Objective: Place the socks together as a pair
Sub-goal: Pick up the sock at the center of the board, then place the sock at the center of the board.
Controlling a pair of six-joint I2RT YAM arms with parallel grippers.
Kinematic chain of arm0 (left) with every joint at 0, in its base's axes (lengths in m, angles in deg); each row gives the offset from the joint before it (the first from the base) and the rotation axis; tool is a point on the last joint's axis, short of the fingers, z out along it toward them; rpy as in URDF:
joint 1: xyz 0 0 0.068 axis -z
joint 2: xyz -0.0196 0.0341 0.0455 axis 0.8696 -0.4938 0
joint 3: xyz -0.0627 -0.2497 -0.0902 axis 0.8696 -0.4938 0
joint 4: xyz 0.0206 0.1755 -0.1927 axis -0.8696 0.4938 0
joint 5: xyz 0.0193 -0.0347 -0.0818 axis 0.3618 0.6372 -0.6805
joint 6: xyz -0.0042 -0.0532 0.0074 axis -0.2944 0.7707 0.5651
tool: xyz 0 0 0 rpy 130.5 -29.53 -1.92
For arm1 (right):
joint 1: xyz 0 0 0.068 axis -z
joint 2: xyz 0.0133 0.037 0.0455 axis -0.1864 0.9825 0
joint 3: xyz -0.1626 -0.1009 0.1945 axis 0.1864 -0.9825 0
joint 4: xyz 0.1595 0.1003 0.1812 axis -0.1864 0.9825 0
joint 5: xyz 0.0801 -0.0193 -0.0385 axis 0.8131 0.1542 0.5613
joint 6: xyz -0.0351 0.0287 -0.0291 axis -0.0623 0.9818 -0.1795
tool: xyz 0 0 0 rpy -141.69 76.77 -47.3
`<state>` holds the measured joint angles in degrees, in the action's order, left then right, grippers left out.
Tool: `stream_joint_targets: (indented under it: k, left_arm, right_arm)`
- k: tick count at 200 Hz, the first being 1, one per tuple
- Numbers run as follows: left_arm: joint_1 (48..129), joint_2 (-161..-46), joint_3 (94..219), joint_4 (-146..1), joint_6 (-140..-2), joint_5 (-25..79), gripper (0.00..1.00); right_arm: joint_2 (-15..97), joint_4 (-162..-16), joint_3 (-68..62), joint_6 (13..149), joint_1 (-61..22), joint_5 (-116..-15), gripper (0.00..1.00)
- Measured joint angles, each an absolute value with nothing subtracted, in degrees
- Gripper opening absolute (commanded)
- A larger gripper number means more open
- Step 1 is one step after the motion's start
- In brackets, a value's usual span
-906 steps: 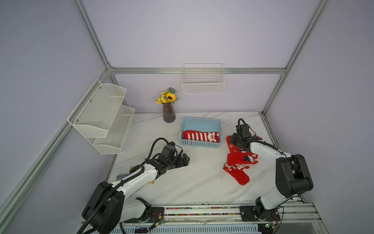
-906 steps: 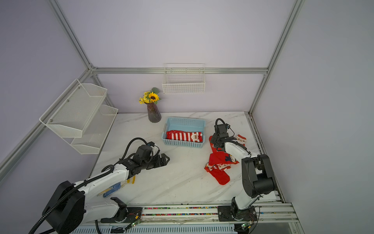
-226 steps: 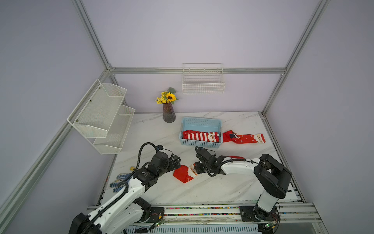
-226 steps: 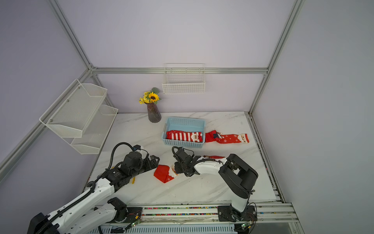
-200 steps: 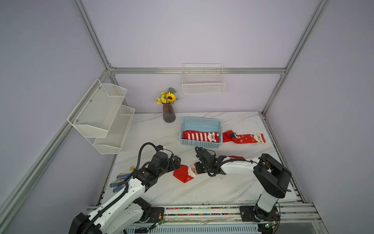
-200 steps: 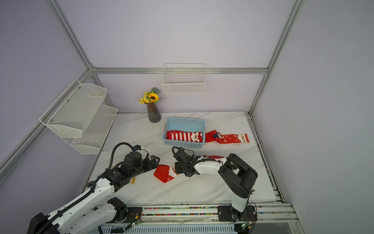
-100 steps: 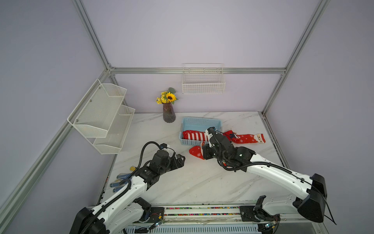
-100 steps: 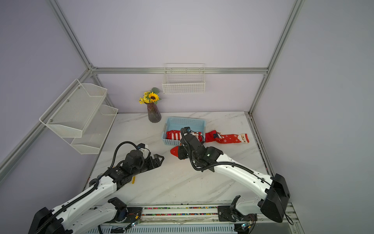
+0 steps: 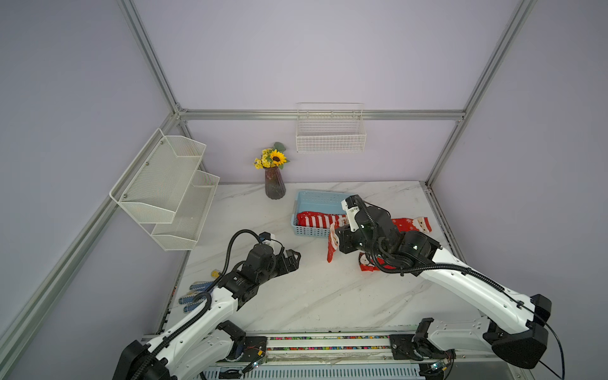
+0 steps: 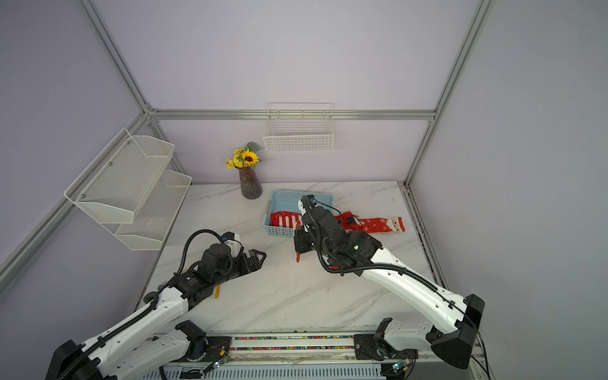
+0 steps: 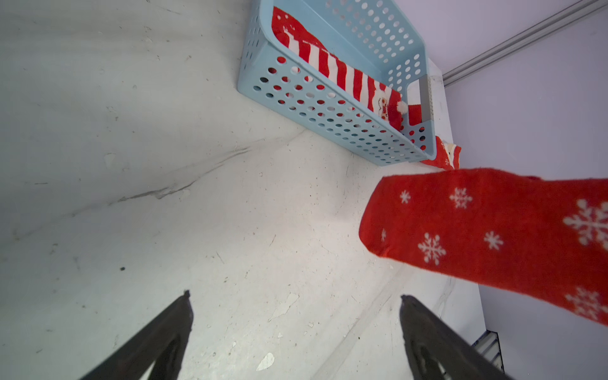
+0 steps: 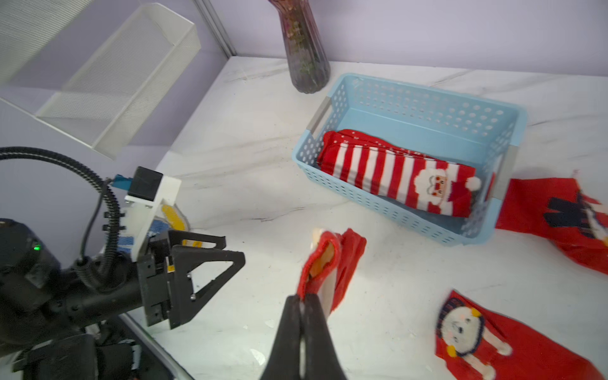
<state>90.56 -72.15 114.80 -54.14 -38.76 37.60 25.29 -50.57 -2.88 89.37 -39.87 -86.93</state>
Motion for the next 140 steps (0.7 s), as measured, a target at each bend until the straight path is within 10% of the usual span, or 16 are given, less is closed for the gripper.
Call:
stream_joint_targets:
  k: [118, 140]
  left_arm:
    - [90.5, -59.2, 112.5, -47.4, -36.2, 49.1, 0.95]
    - [90.5, -62.0, 112.5, -47.6, -36.0, 49.1, 0.95]
  right_arm:
    - [24.9, -72.0, -22.9, 103.5, -42.9, -83.7, 0.0]
    - [24.4, -70.7, -29.3, 105.9, -40.6, -86.8, 0.54]
